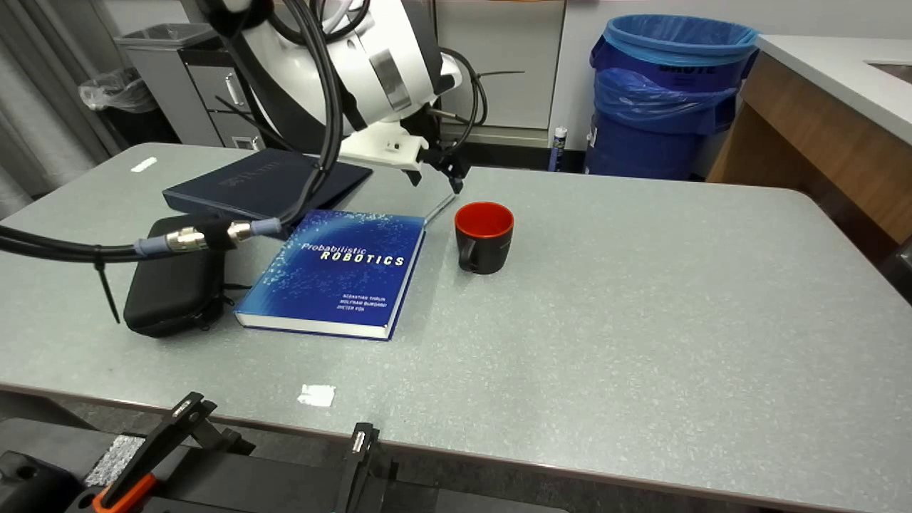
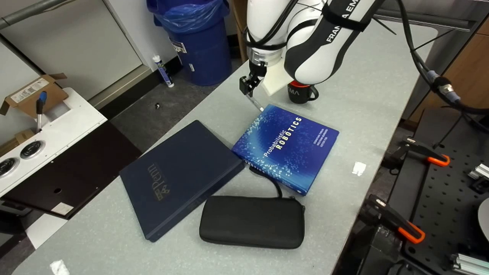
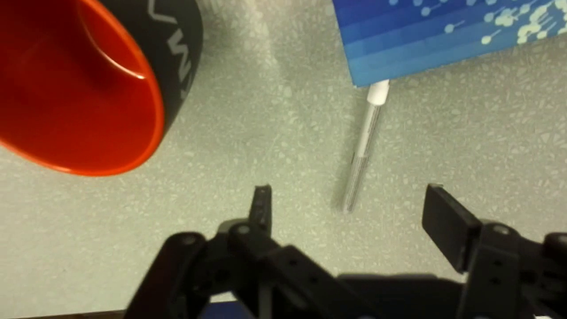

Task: Remove the pen from the mug and put it on the table

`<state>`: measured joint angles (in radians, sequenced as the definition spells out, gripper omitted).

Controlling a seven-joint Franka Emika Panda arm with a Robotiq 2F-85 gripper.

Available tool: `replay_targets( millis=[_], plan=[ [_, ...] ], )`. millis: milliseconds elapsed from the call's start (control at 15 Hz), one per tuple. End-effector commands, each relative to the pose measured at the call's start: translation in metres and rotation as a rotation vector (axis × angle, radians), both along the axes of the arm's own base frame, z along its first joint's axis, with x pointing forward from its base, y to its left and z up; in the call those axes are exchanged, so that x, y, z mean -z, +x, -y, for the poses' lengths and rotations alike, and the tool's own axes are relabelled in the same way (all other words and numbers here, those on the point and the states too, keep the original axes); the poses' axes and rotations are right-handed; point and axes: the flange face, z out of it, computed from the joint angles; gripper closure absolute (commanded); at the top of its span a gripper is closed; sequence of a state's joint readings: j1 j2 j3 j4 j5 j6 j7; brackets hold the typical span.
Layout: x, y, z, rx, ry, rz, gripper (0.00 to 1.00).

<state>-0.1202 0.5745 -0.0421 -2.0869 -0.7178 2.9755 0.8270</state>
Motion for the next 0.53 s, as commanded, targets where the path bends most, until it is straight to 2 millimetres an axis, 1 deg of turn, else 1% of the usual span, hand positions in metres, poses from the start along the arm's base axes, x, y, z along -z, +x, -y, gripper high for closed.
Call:
replay_targets(
  millis=[0, 200, 267, 467],
  plan=[
    [-0.0133, 0.0013, 0.0028, 0.008, 0.004, 0.003, 0.00],
    [-0.0174, -0.0015, 0.0031, 0.022, -0.011, -0.019, 0.00],
    [-0.0078, 0.0014, 0.0012, 0.005, -0.004, 0.004, 0.00],
    [-0.0093, 0.0007, 0.0021, 0.011, -0.013, -0.007, 0.00]
  ],
)
